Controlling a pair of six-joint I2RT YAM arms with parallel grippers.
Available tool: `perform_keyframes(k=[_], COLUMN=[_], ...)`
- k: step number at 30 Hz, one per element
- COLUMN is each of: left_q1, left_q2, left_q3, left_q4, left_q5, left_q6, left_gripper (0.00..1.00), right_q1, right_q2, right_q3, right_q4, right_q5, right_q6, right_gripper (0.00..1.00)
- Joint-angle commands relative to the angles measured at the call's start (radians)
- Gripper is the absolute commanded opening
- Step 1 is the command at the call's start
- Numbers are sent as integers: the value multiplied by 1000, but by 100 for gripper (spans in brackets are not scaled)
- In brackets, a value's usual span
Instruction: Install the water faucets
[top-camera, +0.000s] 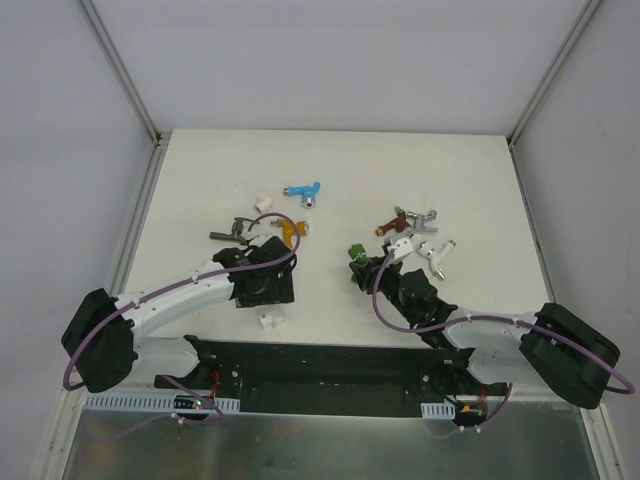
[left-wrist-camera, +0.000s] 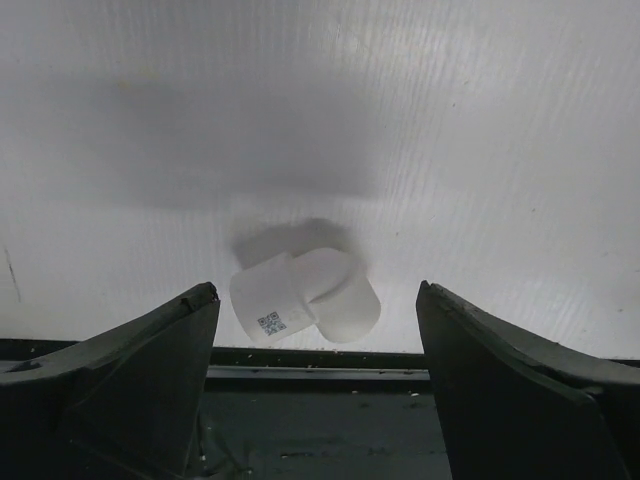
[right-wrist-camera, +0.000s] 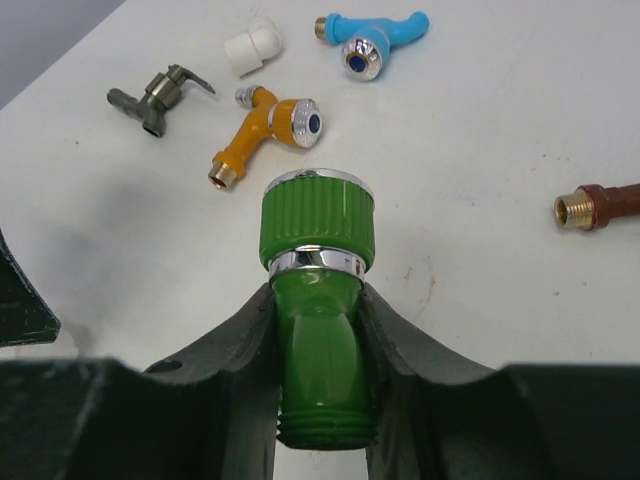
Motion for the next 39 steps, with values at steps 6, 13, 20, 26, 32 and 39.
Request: perform_keyframes(k=[6, 13, 20, 26, 32, 39], left_q1=[-89, -118, -117, -115, -60, 139], left_q2=[206, 338, 402, 456, 497, 476], left_q3=[156, 208, 211, 231, 251, 240], left_q4=[-171, -212, -212, -209, -206, -173], left_q5=[-17, -16, 21, 10, -8, -14], left_q6=[206, 271, 321, 302, 236, 137], left_gripper=[91, 89, 86, 78, 66, 41], right_q1=[-1, -11, -18, -23, -34, -60], right_q2=[-47, -54, -54, -54, -47, -2], right_q3=[-25, -39, -42, -45, -56, -71], right_q4=[27, 35, 38, 44, 79, 156], right_q5=[-58, -56, -61, -58, -50, -56], right_q6=[-68, -88, -90, -88, -76, -7], right_gripper=[0, 0, 0, 0, 0, 0])
